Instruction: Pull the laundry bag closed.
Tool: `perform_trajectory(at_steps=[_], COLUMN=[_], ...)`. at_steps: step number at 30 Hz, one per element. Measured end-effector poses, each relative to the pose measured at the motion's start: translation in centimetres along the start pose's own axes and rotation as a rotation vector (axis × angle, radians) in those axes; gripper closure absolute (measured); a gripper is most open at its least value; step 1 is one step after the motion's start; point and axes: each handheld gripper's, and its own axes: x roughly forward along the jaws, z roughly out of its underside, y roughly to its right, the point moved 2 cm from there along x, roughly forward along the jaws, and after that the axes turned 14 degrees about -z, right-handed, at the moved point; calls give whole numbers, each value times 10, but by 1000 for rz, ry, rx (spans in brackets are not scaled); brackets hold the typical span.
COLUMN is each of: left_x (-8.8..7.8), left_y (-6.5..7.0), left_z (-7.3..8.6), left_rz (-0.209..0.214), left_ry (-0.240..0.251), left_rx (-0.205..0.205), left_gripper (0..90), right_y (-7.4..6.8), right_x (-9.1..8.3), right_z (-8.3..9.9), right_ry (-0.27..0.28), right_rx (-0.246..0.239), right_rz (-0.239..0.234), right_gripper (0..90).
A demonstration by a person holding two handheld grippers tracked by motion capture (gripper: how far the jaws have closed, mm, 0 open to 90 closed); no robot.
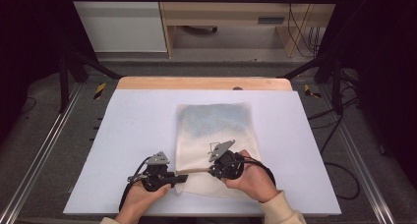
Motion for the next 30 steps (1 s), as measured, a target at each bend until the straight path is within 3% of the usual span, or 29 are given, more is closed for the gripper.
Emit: perform_trajectory(at_steps=[30], left_x=[-3], left_y=[0], left_z=[-1], left_rz=[-3], left_ry=[10], left_rx=[9], left_gripper=[830], right_y=[5], right_x=[-16], right_z=[19], right_ry=[13], right_rx=[39], right_rz=[30], right_gripper=[822])
